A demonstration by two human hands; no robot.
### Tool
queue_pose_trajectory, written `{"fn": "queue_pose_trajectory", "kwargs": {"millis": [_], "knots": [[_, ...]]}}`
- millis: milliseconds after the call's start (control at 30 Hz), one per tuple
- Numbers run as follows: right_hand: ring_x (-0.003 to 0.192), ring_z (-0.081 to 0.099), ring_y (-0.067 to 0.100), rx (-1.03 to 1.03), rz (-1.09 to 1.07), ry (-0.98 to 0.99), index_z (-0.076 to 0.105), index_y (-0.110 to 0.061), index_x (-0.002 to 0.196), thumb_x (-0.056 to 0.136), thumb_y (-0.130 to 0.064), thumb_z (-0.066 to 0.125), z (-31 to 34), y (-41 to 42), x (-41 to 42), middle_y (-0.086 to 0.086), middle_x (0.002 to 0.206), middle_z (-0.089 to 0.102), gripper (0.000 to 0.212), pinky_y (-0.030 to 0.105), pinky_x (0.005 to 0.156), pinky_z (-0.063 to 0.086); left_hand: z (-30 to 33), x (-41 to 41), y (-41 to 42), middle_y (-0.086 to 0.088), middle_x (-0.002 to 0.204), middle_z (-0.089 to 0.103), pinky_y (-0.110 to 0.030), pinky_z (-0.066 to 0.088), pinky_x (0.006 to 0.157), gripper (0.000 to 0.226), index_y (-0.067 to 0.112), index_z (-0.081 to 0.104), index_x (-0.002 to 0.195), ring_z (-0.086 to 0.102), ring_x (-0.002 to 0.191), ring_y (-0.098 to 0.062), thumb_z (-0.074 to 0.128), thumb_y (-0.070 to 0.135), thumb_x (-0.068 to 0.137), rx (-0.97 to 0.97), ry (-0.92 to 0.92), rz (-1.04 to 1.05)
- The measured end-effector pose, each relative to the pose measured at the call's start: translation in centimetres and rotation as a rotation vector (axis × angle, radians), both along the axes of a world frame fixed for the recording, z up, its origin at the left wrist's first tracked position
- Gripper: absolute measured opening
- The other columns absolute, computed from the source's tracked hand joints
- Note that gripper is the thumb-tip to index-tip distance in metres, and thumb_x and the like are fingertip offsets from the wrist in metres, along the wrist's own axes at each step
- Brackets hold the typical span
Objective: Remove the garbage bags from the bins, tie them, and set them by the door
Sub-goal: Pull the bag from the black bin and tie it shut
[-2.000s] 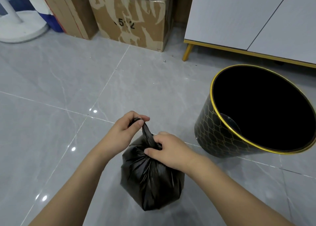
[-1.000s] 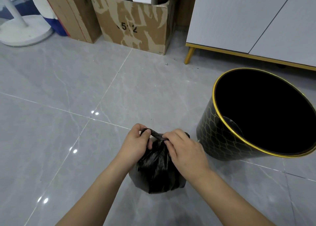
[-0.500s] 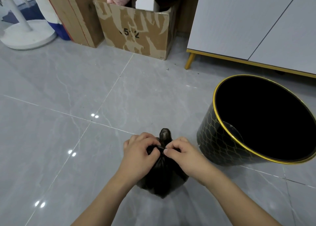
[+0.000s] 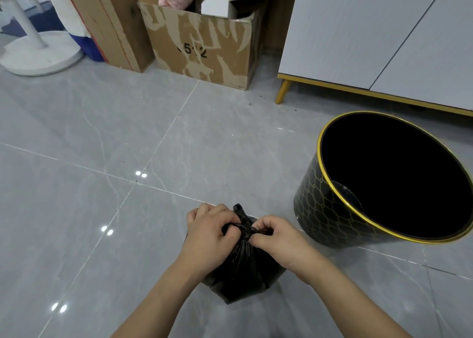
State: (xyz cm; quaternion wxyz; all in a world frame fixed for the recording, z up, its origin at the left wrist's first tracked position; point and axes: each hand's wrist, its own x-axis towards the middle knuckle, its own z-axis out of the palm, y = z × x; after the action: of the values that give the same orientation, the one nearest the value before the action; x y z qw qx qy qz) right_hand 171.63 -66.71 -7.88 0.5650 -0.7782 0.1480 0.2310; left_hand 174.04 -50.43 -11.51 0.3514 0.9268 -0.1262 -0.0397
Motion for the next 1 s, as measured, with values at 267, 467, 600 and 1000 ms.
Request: {"fn": "queue_pose_trajectory", "kwargs": {"millis": [267, 467, 600, 1000], "knots": [[0.065, 0.053, 0.01, 0.069, -0.133, 0.017, 0.069, -0.015, 0.086, 0.085, 0.0, 0.055, -0.5, 0.5, 0.6, -0.004, 0.069, 0.06, 0.02, 0.02, 0.059, 0.041, 0.1, 0.2, -0.3, 0.021, 0.088, 0.06, -0.021, 0.018, 0.093, 0.017, 0.037, 0.061, 0.082, 0.046, 0.095, -0.005, 0.045, 0.035, 0.078, 0.069, -0.003, 0.047], [0.059, 0.049, 0.017, 0.402, -0.199, 0.318, 0.063, -0.014, 0.08, 0.078, 0.003, 0.045, -0.6, 0.3, 0.6, 0.006, 0.069, 0.054, 0.025, 0.028, 0.052, 0.036, -0.2, 0.5, -0.4, 0.024, 0.086, 0.053, -0.029, 0.019, 0.092, 0.034, 0.041, 0.06, 0.108, 0.043, 0.093, -0.007, 0.038, 0.032, 0.083, 0.146, -0.002, 0.009], [0.072, 0.051, 0.024, 0.391, -0.19, 0.327, 0.063, -0.011, 0.083, 0.074, -0.002, 0.049, -0.5, -0.3, 0.3, 0.013, 0.077, 0.055, 0.019, 0.029, 0.058, 0.039, -0.5, 0.5, -0.2, 0.028, 0.084, 0.052, -0.025, 0.014, 0.089, 0.026, 0.041, 0.062, 0.093, 0.038, 0.095, -0.006, 0.04, 0.03, 0.084, 0.077, 0.049, -0.02], [0.064, 0.056, 0.018, 0.248, -0.13, 0.187, 0.07, -0.012, 0.081, 0.086, 0.003, 0.055, -0.2, -0.6, 0.3, 0.009, 0.073, 0.06, 0.022, 0.024, 0.055, 0.044, 0.1, 0.3, -0.3, 0.024, 0.091, 0.057, -0.025, 0.014, 0.093, 0.015, 0.043, 0.053, 0.08, 0.04, 0.098, -0.002, 0.041, 0.034, 0.08, 0.082, 0.052, 0.037]]}}
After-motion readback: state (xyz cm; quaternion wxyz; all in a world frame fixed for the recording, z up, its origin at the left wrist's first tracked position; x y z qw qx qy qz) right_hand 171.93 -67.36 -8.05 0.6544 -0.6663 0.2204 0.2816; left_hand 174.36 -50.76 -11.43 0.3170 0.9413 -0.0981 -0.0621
